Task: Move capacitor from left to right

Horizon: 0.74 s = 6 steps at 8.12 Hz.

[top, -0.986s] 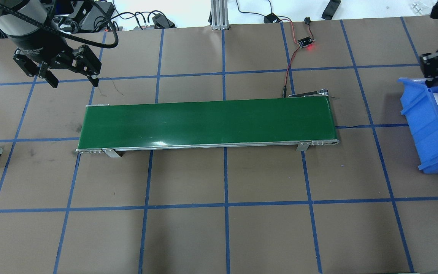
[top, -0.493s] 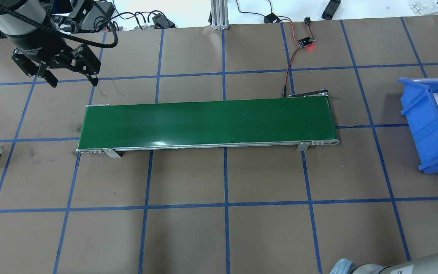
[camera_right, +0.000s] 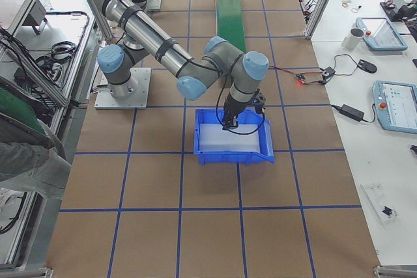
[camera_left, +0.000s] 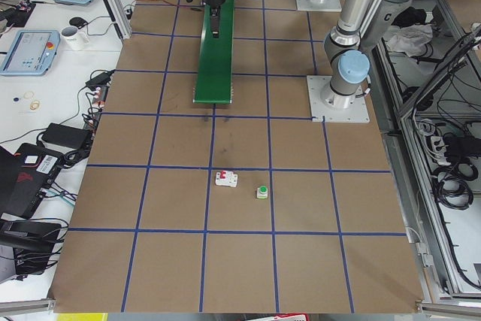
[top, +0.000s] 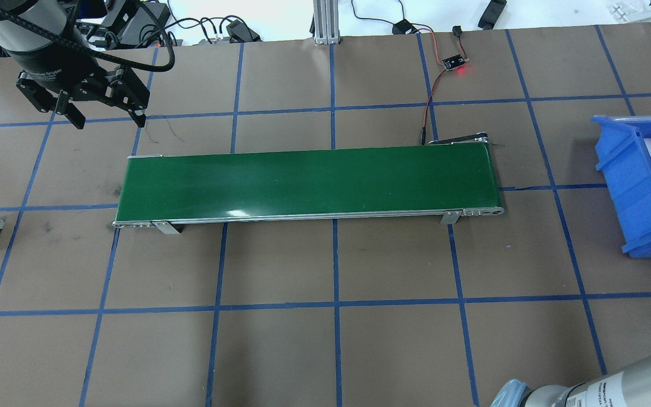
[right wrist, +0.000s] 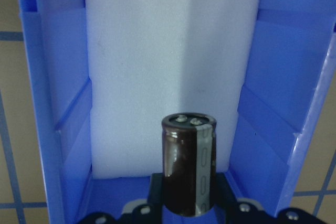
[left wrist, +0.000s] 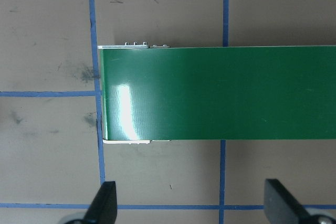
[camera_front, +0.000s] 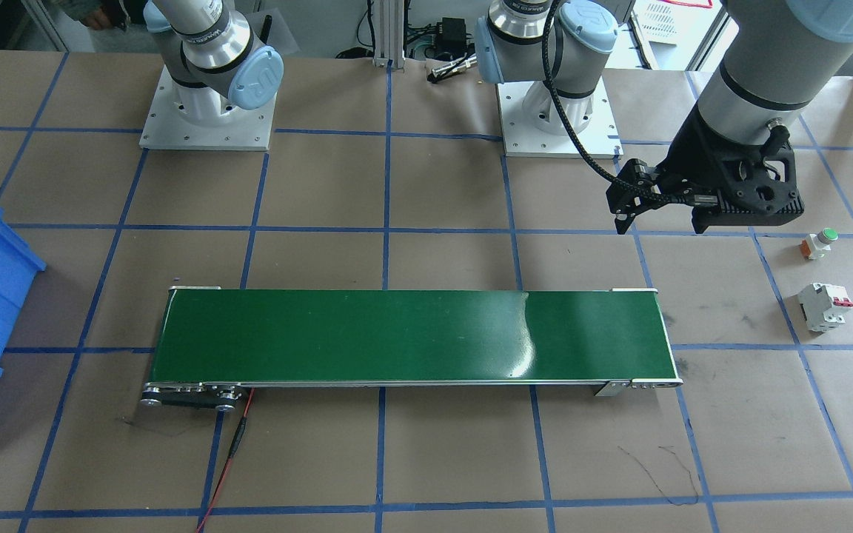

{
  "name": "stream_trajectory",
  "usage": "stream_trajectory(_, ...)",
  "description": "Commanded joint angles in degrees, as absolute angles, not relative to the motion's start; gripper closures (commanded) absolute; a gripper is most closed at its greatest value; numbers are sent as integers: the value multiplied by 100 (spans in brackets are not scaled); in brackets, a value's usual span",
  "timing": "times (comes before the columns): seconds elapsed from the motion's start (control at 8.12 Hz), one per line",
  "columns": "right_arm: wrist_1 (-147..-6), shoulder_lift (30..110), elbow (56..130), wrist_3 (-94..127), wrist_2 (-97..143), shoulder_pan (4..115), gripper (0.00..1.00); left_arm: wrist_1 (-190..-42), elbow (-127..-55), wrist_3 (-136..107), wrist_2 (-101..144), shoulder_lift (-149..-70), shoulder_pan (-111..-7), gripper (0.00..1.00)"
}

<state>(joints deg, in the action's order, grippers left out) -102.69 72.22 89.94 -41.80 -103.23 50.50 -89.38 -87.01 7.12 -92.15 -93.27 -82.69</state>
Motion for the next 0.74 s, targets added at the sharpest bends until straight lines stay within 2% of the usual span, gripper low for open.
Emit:
stream_trajectory(0.0, -10625, 6953, 9009, -4175, -10266, 5036, 100, -8938, -8701, 712, -9220, -9316, -8271, 0)
stream_trajectory(0.12, -10652, 6943, 9009, -4175, -10257, 5036, 100, -8938, -8701, 712, -9220, -9316, -8271, 0)
stream_trajectory(0.25, -10809, 6943, 9009, -4175, -9987, 5036, 82, -8938, -8692, 712, -9220, -9316, -8271, 0)
stream_trajectory(0.37, -11324, 6943, 9009, -4192, -9358, 5036, 42, -8938, -8701, 712, -9220, -9316, -8271, 0)
stream_trajectory(0.49, -11416, 6996, 9009, -4192, -9221, 5036, 27, -8938, -8692, 712, -9220, -9316, -8271, 0)
stream_trajectory(0.62, -11426, 7031, 9009, -4184, -9211, 5036, 18, -8938, -8701, 712, -9220, -9316, -8271, 0)
